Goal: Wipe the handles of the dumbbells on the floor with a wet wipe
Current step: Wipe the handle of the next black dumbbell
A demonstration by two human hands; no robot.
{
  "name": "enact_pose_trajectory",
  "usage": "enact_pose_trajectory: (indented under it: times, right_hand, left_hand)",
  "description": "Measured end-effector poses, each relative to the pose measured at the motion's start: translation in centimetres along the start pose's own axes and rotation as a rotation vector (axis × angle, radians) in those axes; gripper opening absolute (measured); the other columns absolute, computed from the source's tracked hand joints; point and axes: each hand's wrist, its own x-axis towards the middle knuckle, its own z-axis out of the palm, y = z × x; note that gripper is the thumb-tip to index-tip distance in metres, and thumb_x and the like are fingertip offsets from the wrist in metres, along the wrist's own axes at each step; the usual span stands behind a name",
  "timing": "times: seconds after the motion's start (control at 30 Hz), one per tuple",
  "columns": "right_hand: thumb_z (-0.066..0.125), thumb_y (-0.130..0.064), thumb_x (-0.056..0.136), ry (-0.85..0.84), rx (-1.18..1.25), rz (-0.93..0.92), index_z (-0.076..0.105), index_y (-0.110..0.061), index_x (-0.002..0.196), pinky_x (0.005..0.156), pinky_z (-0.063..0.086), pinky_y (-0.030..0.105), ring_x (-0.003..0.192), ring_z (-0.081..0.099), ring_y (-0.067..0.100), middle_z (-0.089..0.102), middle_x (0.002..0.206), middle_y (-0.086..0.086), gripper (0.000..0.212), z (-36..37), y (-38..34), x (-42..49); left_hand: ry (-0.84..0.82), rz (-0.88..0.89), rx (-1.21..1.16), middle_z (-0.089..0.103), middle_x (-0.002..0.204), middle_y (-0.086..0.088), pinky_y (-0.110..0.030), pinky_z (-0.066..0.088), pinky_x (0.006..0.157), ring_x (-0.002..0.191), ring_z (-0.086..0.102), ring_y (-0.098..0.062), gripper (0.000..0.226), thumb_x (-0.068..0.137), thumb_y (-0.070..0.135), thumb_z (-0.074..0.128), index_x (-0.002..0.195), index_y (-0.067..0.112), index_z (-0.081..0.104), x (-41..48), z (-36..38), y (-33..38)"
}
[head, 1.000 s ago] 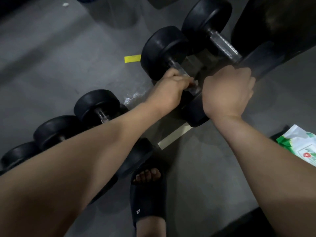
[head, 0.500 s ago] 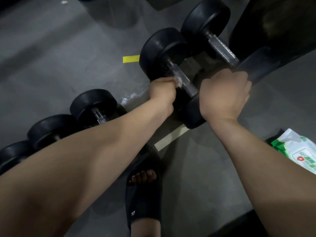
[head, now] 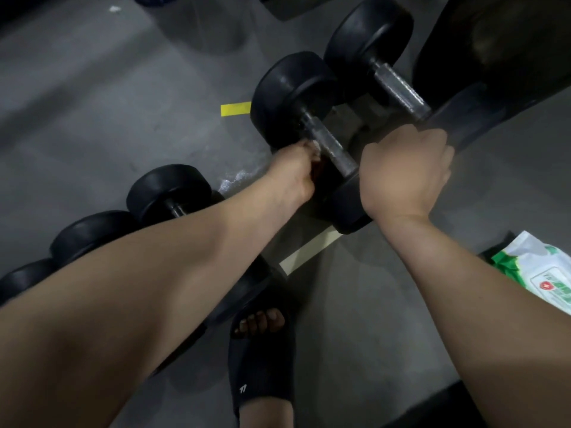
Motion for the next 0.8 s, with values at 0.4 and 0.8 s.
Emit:
enact_pose_trajectory:
  times: [0.4,0.8]
  right_hand:
    - [0.048,-0.039,0.084,0.006,-0.018,-0.006,0.059,-0.021,0.089,0.093,0.033,0.036,0.107,0.045,0.026,0.047,0.110,0.002,0.022,0.1,0.1,0.0]
    - [0.046,-0.041,0.083,0.016,-0.012,-0.004,0.059,-0.021,0.088,0.094,0.038,0.041,0.106,0.046,0.027,0.049,0.110,0.003,0.024,0.0,0.1,0.0]
  left_hand:
    - [0.008,0.393,0.485,0.075,0.083,-0.002,-0.032,0.060,0.081,0.080,0.072,-0.016,0.019,0.083,0.026,0.083,0.085,0.014,0.068,-1.5,0.7,0.5]
    - [-0.042,0.691,0.788,0.062,0.070,0.006,-0.026,0.052,0.068,0.066,0.059,-0.008,0.021,0.084,0.013,0.079,0.080,0.023,0.061,-0.2,-0.8,-0.3]
